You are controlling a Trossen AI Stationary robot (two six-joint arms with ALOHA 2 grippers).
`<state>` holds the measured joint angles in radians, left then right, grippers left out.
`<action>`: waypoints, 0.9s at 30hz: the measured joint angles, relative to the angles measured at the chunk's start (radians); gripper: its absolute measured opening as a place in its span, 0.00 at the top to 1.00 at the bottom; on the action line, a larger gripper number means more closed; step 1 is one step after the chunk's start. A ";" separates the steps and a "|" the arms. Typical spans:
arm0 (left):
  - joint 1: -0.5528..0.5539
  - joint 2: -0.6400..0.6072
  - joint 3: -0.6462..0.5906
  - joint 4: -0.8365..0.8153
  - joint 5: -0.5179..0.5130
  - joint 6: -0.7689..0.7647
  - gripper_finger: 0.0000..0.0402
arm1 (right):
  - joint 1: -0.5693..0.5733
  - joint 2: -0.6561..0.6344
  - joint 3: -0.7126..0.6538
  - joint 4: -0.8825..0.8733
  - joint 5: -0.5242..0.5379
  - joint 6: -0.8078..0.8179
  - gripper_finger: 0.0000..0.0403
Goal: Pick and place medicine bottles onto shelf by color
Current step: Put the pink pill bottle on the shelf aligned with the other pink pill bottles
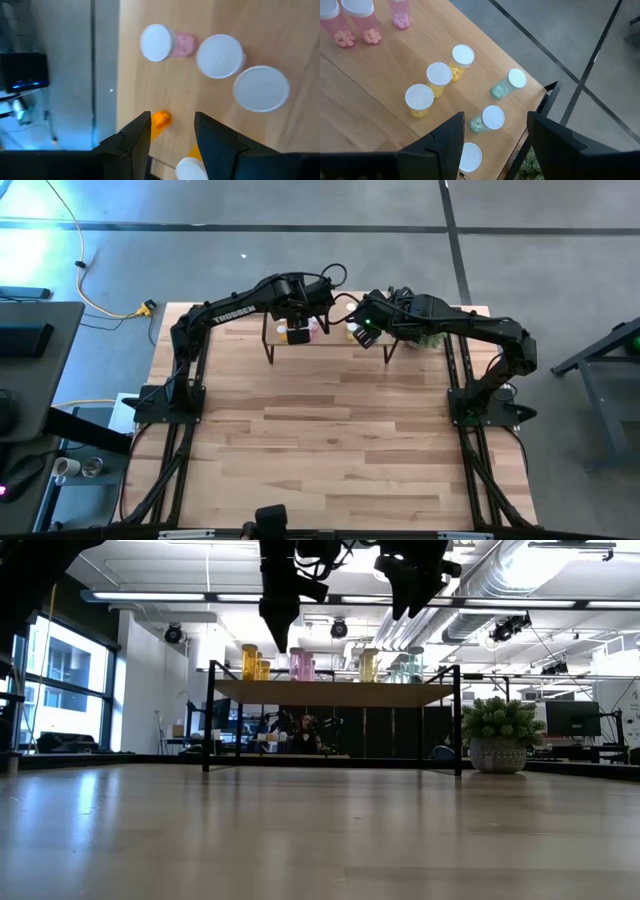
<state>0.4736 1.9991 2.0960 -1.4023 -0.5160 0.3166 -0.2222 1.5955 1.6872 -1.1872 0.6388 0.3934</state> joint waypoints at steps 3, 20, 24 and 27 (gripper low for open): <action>0.000 0.000 0.000 0.000 0.043 -0.001 0.65 | 0.000 0.000 0.000 0.000 0.000 0.000 0.49; 0.004 0.009 0.000 0.002 0.094 -0.002 0.65 | 0.000 0.000 0.000 0.000 -0.007 0.010 0.49; 0.003 0.009 0.000 0.002 0.109 -0.001 0.65 | 0.000 0.000 0.000 -0.001 -0.007 0.010 0.49; 0.003 0.009 0.000 0.002 0.121 0.000 0.65 | 0.000 0.000 0.000 -0.001 -0.007 0.010 0.49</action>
<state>0.4770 2.0083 2.0960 -1.4007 -0.3946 0.3161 -0.2222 1.5955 1.6871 -1.1877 0.6315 0.4038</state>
